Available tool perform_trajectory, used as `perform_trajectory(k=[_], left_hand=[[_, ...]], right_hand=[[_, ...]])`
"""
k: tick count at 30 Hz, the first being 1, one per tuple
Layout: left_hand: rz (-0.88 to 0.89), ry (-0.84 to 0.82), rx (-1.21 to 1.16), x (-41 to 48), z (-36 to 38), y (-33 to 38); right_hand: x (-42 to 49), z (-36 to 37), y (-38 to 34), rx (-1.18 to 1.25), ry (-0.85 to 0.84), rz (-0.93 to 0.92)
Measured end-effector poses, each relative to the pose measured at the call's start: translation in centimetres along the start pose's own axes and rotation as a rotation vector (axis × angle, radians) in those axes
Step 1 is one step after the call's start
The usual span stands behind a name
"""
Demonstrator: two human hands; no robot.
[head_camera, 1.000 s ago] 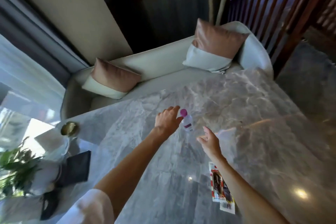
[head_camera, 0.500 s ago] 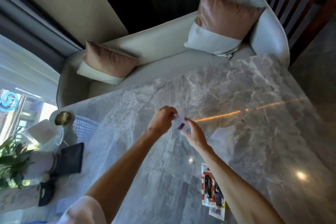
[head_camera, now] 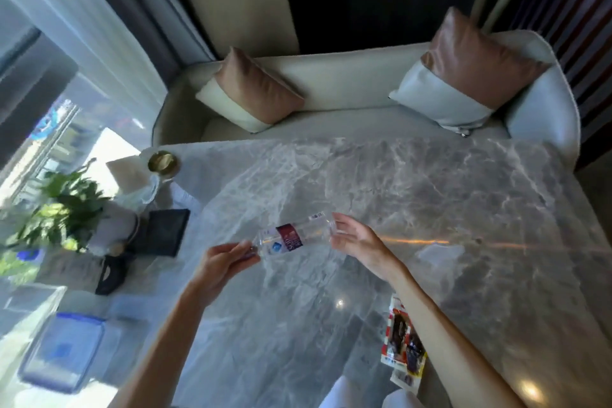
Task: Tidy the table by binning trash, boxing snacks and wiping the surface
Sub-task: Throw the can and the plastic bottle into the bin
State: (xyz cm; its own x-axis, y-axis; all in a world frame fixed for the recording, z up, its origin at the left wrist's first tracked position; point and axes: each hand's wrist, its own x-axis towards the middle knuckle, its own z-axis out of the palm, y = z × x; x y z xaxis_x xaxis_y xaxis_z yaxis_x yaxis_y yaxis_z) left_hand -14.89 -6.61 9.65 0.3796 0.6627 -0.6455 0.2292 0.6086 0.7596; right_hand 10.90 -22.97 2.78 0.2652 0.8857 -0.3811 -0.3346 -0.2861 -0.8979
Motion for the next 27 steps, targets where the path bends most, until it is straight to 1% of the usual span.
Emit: perform_trajectory(k=[2,4,8,11,14,18,22,27], left_hand=[[0.021,-0.017,-0.012,-2.2,-3.9,-0.1],[0.058,0.008,-0.035,-4.3,-8.3,-0.2],[0.179,0.138,-0.085,-8.7,-18.8,-1.4],[0.277,0.227,-0.106,-12.2,-27.4,-3.7],[0.337,0.371,-0.116,-16.3,-36.3,-7.3],[0.344,0.614,-0.265,-22.8,-46.1,-12.1],[0.337,0.747,-0.405,-28.6,-52.0,-16.1],[0.340,0.905,-0.584,-32.1,-54.6,-19.9]], right_hand=[[0.3,4.2,-0.8,-0.023,-0.079,0.003],[1.0,9.0,-1.3,-0.061,-0.145,0.006],[1.5,20.2,-1.7,-0.165,-0.216,-0.009],[1.4,29.6,-1.1,-0.226,-0.276,-0.027],[1.7,39.9,0.8,-0.288,-0.393,-0.003],[1.6,53.1,4.8,-0.358,-0.568,0.065],[0.5,62.8,7.5,-0.400,-0.733,0.158],[-0.4,69.7,9.7,-0.429,-0.917,0.272]])
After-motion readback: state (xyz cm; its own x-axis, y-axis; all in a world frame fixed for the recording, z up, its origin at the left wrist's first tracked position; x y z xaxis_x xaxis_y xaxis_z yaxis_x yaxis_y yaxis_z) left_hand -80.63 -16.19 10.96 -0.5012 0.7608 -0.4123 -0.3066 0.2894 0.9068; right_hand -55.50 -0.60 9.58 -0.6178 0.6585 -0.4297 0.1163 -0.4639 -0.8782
